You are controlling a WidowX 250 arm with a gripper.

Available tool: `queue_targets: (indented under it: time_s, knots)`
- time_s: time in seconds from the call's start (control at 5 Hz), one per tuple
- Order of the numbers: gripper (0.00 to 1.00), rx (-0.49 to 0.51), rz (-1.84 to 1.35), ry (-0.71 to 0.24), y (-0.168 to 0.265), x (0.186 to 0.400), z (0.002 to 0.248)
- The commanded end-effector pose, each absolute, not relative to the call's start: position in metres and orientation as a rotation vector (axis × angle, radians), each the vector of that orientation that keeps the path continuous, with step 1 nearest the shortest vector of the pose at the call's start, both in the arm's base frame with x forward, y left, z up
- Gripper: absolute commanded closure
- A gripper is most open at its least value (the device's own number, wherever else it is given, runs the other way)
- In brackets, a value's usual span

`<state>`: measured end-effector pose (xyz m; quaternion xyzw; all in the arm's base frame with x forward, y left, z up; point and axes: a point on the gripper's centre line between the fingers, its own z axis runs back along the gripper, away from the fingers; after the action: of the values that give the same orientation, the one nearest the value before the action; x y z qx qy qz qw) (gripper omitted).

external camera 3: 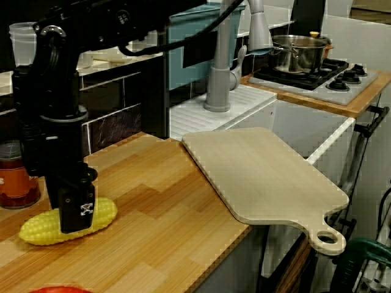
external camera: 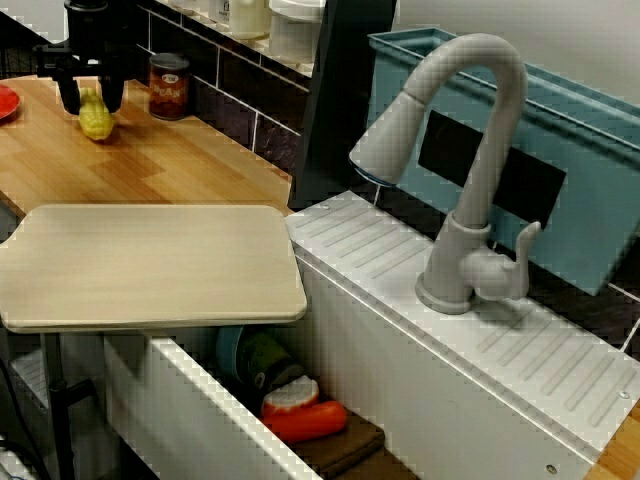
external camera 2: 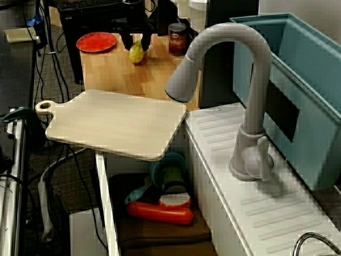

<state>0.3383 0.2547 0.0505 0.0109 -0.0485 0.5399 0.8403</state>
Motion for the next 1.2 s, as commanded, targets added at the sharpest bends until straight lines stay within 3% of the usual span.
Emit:
queue_targets:
  time_s: [0.0, 0.6, 1.0]
  knots:
    - [1.0, 0.039, 1.102, -0.261, 0.254, 0.318, 0.087]
    - [1.0, 0.04, 1.028, -0.344, 0.224, 0.301, 0.102]
    - [1.0, 0.052, 0.897, -0.347, 0.198, 0.296, 0.108]
